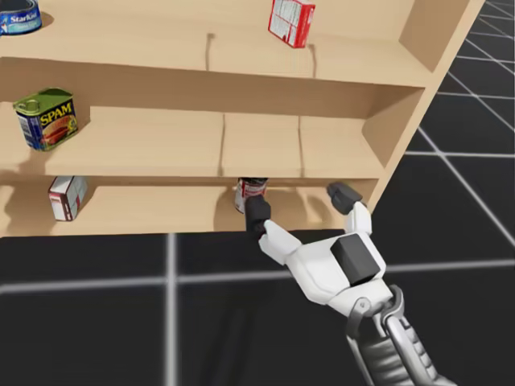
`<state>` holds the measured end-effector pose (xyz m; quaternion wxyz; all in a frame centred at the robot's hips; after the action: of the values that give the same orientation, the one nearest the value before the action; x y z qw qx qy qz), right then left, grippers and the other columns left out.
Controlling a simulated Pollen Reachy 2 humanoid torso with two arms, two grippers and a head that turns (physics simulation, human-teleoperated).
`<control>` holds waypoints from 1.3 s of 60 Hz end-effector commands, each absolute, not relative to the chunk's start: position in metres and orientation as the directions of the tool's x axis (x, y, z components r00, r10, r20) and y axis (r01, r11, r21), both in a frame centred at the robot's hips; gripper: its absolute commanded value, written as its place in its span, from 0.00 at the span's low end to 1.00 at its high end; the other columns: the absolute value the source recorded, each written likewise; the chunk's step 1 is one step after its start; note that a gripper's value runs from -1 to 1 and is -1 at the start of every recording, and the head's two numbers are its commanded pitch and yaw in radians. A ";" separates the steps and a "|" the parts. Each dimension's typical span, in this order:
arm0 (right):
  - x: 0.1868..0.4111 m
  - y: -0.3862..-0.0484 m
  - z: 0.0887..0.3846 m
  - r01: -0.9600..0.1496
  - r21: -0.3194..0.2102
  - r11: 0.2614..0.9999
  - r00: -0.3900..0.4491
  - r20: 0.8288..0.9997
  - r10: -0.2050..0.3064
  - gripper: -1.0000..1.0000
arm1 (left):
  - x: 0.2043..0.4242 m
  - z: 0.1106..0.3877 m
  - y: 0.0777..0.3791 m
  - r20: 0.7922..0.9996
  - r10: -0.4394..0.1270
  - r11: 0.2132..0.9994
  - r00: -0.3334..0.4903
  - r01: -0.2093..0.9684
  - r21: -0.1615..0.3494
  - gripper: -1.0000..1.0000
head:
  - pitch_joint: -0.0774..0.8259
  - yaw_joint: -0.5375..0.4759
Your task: Retrieve the soup can from the shelves.
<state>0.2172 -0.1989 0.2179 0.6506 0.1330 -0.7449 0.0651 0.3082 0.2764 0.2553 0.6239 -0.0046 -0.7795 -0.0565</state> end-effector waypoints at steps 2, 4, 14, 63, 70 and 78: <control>0.226 -0.185 0.180 -0.273 0.153 0.950 -0.037 0.985 -0.169 0.00 | 0.308 0.255 0.275 0.973 -0.066 0.993 -0.221 0.079 0.085 0.00 | 0.74 0.31; 0.233 -0.183 0.173 -0.269 0.171 0.948 -0.017 0.983 -0.182 0.00 | 0.308 0.255 0.275 0.973 -0.066 0.993 -0.221 0.079 0.085 0.00 | 0.74 0.31; 0.261 -0.173 0.158 -0.230 0.141 0.963 -0.017 0.989 -0.149 0.00 | 0.307 0.255 0.275 0.973 -0.065 0.993 -0.222 0.077 0.084 0.00 | 0.74 0.32; 0.389 -0.127 0.113 -0.167 0.085 0.982 0.157 0.986 -0.059 0.00 | 0.305 0.257 0.274 0.973 -0.066 0.994 -0.221 0.072 0.084 0.00 | 0.75 0.34; 0.393 -0.120 0.108 -0.192 0.093 0.977 0.182 0.982 -0.057 0.00 | 0.304 0.257 0.275 0.973 -0.065 0.994 -0.222 0.073 0.083 0.00 | 0.75 0.35; 0.387 -0.119 0.104 -0.243 0.096 0.965 0.217 0.975 -0.042 0.18 | 0.304 0.257 0.274 0.973 -0.065 0.994 -0.222 0.074 0.084 0.00 | 0.75 0.35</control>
<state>0.3969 -0.1661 0.1199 0.7571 0.0511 -0.6478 0.0675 0.3044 0.2743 0.2567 0.6239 -0.0023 -0.7795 -0.0558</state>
